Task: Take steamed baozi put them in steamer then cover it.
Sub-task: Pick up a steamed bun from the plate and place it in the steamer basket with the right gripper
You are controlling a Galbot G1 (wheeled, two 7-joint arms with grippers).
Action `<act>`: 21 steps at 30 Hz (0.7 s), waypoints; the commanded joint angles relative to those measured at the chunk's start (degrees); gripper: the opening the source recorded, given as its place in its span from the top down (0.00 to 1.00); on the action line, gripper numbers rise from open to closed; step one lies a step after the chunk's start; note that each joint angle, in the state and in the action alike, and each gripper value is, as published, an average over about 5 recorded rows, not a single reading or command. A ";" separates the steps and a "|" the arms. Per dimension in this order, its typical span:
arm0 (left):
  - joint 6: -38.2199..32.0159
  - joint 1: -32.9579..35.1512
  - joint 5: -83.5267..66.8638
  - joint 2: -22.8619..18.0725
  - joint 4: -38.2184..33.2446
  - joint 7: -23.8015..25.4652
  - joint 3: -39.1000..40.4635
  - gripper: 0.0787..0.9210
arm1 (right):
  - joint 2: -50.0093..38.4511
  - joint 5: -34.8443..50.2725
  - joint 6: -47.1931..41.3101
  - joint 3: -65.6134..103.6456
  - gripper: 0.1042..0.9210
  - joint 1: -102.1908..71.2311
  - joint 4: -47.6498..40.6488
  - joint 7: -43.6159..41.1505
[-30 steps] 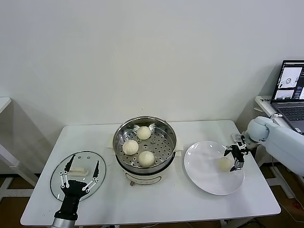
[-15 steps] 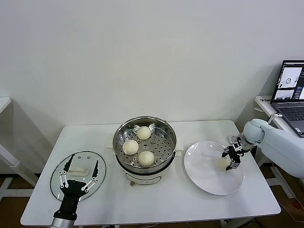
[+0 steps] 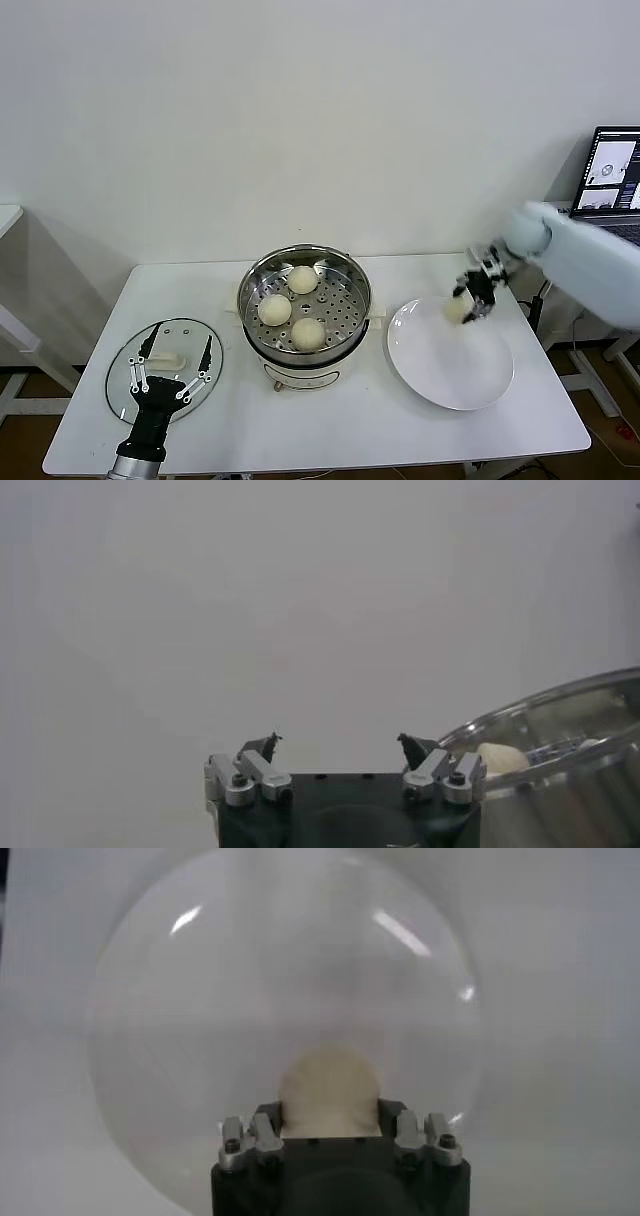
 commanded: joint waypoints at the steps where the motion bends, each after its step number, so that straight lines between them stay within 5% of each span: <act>1: -0.11 -0.42 -0.05 0.27 0.49 -0.39 0.51 0.12 | 11.93 20.97 -3.32 -17.04 0.34 25.87 5.29 -3.60; 8: -0.19 -1.19 -0.19 0.35 1.35 -1.02 0.60 0.12 | 20.62 27.85 -6.19 -21.02 0.34 28.61 6.77 -0.60; 21: -0.12 -1.31 -0.92 0.44 0.63 -1.12 0.16 0.12 | 28.64 23.00 -7.61 -25.56 0.34 22.81 4.80 3.53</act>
